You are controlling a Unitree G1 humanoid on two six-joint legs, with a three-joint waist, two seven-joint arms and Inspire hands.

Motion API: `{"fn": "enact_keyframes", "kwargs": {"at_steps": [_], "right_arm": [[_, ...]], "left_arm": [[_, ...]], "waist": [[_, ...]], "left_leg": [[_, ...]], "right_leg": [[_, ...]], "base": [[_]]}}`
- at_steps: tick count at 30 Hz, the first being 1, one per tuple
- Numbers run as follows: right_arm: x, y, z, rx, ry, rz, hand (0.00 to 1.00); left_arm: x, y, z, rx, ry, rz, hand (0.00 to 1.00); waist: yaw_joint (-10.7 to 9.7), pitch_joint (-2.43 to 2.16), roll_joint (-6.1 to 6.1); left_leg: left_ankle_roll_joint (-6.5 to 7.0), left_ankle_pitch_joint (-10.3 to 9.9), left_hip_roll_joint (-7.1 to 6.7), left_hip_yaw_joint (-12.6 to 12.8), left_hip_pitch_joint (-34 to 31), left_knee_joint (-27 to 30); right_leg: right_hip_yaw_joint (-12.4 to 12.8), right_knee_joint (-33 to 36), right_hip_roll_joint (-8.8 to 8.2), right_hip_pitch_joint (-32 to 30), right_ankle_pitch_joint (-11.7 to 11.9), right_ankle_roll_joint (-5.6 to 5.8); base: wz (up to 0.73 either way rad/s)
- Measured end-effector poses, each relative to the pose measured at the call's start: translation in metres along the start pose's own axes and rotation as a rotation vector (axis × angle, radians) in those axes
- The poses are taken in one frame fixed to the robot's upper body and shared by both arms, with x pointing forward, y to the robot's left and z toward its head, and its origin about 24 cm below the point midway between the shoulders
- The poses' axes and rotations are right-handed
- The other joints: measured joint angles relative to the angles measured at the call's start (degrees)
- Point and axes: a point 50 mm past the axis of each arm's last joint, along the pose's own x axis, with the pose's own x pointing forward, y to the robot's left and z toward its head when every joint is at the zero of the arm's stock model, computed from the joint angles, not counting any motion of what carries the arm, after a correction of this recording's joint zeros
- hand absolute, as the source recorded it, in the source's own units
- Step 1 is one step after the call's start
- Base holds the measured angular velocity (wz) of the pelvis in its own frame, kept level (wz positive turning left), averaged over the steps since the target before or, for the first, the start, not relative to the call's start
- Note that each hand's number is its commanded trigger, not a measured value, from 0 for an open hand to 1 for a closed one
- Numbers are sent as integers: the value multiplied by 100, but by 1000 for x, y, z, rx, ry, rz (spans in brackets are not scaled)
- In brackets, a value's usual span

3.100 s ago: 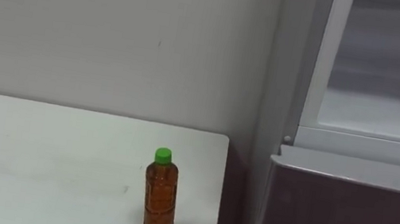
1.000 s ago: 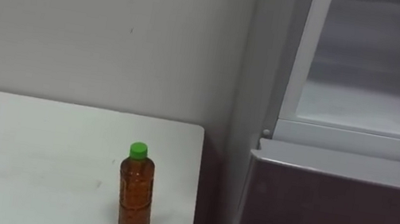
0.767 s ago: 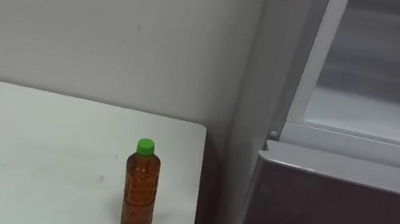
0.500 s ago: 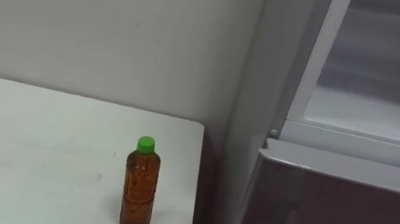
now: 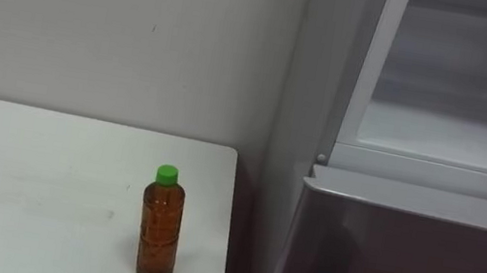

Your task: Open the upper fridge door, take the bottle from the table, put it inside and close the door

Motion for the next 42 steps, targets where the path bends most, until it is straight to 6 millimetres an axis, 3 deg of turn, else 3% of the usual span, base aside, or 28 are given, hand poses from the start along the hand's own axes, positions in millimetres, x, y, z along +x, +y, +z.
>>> {"fn": "enact_keyframes", "kwargs": {"at_steps": [4,11,16,26,35,42], "right_arm": [[4,-6,17,-5,-97,-18,0],[7,-5,24,48,-139,3,0],[8,-11,40,48,-214,-7,0],[15,-8,52,135,-289,13,0],[18,2,50,186,-282,20,0],[30,18,16,225,-119,64,0]], "left_arm": [[0,0,-3,4,10,7,0],[0,-2,-7,24,29,6,0],[0,-2,-9,26,43,4,0],[0,-5,-7,44,37,-13,0],[1,-7,1,90,15,-21,0],[2,-11,9,119,9,-25,0]], "waist": [[34,5,-23],[159,11,-32],[272,22,-14],[280,50,28],[317,52,46],[430,50,97]], "left_leg": [[3,-2,4,13,3,2],[4,-2,10,10,7,10],[2,-3,20,9,5,10],[-2,-1,23,-65,-2,10],[-4,1,15,-100,5,14],[-5,3,-12,-257,-54,36]], "right_leg": [[-16,-6,1,0,27,9],[-26,-8,2,12,30,10],[-27,-15,14,17,32,6],[-180,-24,15,55,40,13],[-219,-29,17,87,40,13],[-263,-27,13,81,40,14]], "base": [[-1],[0],[0],[5],[1],[7]]}}
